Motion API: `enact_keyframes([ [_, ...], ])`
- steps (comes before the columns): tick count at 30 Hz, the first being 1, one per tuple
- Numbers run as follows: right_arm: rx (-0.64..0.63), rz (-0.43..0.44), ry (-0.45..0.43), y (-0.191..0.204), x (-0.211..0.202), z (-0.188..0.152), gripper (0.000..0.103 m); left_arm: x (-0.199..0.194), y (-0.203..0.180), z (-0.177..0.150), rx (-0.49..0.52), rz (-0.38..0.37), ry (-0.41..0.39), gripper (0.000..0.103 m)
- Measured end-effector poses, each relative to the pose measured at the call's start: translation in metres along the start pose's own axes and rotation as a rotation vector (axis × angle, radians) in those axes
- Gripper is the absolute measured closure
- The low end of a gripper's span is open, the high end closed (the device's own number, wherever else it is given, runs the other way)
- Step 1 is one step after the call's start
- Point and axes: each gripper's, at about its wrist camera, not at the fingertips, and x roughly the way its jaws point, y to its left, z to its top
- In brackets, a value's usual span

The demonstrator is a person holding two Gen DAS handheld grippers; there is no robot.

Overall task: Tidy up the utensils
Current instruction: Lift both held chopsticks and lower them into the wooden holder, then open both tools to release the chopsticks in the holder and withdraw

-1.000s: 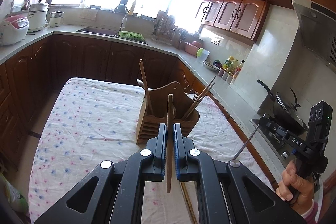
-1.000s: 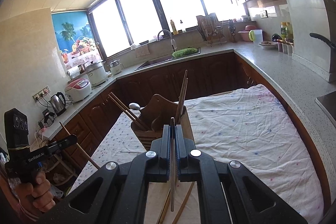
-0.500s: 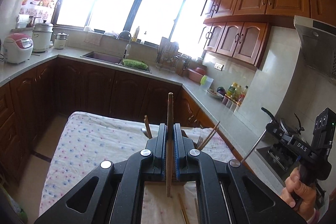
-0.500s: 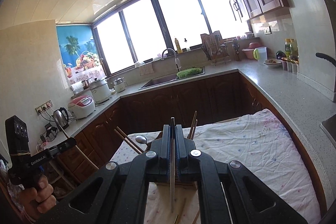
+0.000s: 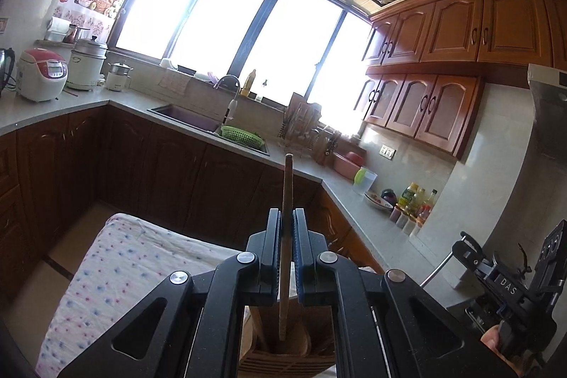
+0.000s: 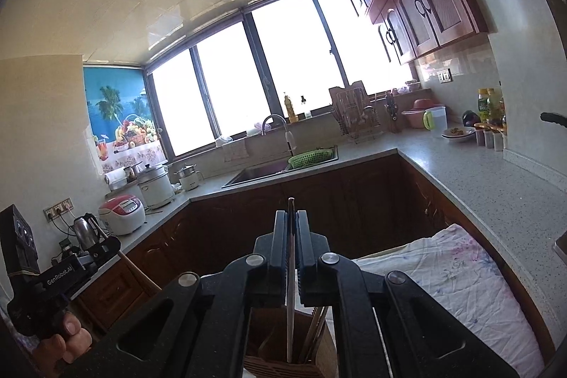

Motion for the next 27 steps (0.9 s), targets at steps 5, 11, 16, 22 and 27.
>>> enact_keyframes([
  [5,0.017,-0.02,0.017,-0.01,0.019,-0.025,0.099,0.029,0.002,-0.028,0.006,0.015,0.049,0.099],
  [11,0.02,-0.022,0.082,-0.018,0.038,-0.053,0.099,0.057,0.012,-0.04,0.025,0.03,0.128,0.099],
  [16,0.029,-0.024,0.147,-0.024,0.051,-0.071,0.099,0.074,0.016,-0.042,0.036,0.041,0.179,0.099],
  [22,0.017,-0.027,0.178,-0.026,0.057,-0.075,0.099,0.072,0.019,-0.032,0.031,0.046,0.193,0.098],
  [27,0.022,-0.028,0.189,-0.029,0.058,-0.074,0.099,0.073,0.017,-0.029,0.035,0.049,0.193,0.097],
])
